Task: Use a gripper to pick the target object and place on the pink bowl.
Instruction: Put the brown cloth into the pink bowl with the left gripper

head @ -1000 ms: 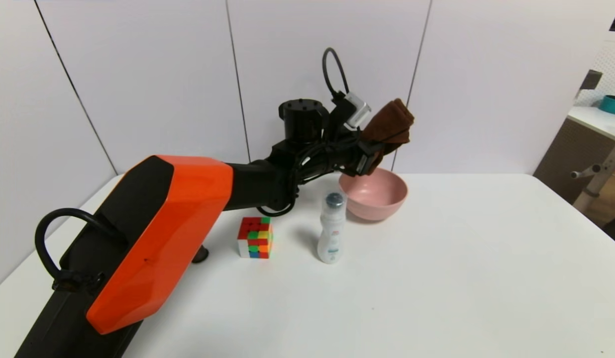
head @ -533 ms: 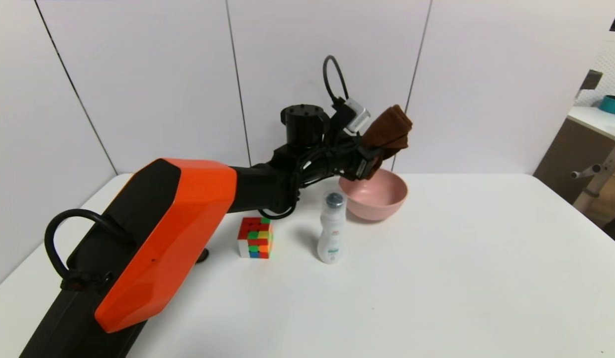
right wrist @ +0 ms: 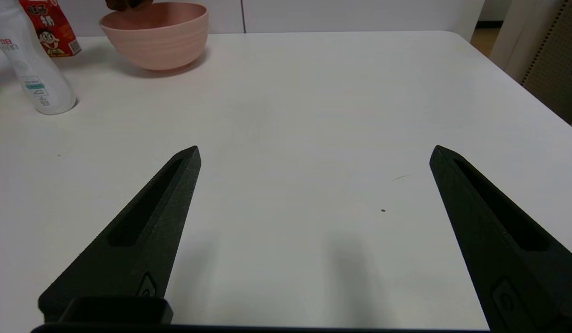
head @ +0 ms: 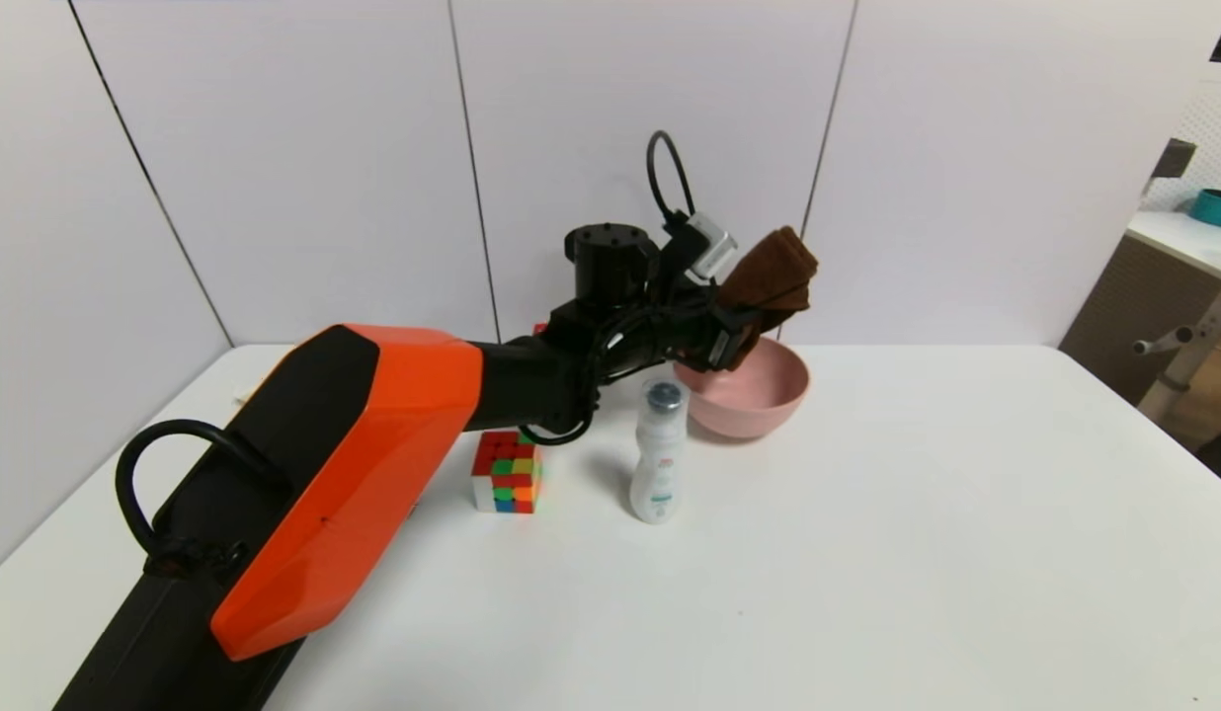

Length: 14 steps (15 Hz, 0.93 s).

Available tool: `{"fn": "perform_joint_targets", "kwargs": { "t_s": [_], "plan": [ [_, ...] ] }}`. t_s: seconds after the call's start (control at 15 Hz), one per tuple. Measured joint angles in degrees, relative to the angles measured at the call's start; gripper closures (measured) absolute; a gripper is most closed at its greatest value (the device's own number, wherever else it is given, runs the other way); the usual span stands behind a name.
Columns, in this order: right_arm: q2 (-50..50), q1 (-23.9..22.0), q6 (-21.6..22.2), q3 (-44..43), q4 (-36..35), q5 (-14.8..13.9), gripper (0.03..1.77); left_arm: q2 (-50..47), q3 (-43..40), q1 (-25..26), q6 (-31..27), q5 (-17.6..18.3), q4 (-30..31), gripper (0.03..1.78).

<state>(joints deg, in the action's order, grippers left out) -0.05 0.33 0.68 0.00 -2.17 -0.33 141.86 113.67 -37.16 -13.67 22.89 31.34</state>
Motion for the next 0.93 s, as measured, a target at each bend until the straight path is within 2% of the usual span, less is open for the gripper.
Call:
{"fn": "perform_joint_targets", "kwargs": {
  "t_s": [0.4, 0.67, 0.93],
  "plan": [
    [0.0, 0.02, 0.02, 0.0, 0.0, 0.0, 0.09, 0.54, 0.0, -0.21, 0.11, 0.23, -0.04, 1.39],
    [0.0, 0.02, 0.02, 0.0, 0.0, -0.02, 0.09, 0.69, 0.0, -0.21, 0.11, 0.34, -0.15, 0.9],
    [0.0, 0.0, 0.0, 0.0, 0.0, 0.0, 0.09, 0.95, 0.0, -0.27, 0.2, 0.37, -0.17, 0.58]
  ]
}}
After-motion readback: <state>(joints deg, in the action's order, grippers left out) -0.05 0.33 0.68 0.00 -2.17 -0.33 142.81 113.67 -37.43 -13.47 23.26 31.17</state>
